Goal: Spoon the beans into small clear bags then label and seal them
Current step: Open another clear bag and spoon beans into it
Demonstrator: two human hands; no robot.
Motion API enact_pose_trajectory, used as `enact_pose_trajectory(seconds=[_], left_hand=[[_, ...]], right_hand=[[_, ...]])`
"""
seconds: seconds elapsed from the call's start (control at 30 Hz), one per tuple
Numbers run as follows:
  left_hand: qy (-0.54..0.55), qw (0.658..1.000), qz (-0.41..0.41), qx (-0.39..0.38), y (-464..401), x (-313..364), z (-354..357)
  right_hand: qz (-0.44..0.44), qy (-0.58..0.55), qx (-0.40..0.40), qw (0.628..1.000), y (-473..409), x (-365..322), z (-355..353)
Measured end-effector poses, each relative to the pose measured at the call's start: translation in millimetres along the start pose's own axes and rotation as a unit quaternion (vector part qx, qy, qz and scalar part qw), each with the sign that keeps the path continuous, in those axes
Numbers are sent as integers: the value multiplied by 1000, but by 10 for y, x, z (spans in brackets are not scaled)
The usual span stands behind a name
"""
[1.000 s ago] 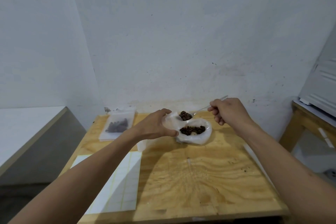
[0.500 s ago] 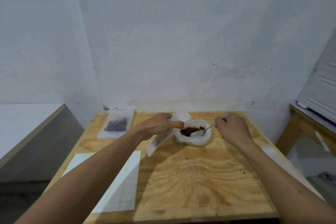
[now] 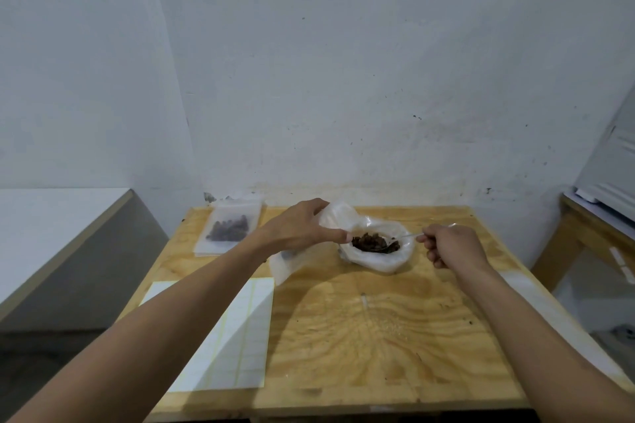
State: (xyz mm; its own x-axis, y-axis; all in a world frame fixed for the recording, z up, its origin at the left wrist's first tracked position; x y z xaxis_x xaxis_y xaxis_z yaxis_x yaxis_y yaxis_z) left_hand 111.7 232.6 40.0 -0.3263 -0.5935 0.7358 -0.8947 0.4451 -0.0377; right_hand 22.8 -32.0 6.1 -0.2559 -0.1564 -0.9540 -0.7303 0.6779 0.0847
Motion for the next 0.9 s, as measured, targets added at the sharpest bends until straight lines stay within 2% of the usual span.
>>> enact_pose_trajectory(seconds=[0.23, 0.43, 0.57, 0.7, 0.9], left_hand=[[-45, 999, 17, 9, -13, -75, 75], [-49, 998, 29, 6, -54, -4, 166], [-46, 998, 39, 10, -76, 38, 194], [-24, 999, 32, 14, -81, 27, 193], [13, 1000, 3, -3, -101, 42, 192]], right_hand=[[-30, -25, 0, 999, -47, -342, -116], [-105, -7, -22, 994, 75, -639, -101], [-195, 38, -23, 980, 193, -784, -38], [-261, 90, 20, 961, 224, -878, -86], [-255, 205, 71, 942, 69, -585, -198]])
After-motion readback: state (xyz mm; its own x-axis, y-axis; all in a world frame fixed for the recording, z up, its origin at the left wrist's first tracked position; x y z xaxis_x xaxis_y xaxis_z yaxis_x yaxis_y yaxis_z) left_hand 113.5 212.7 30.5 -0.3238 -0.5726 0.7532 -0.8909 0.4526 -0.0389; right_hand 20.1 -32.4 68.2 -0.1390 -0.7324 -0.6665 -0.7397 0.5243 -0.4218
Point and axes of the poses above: each hand's wrist, its own y-axis away from the middle knuckle, its own z-axis out of the palm, x = y × z, the point moved 1 cm from there along -y, towards the middle knuckle, and after that the axes turned 7 degrees about x, right-handed, at the moved point
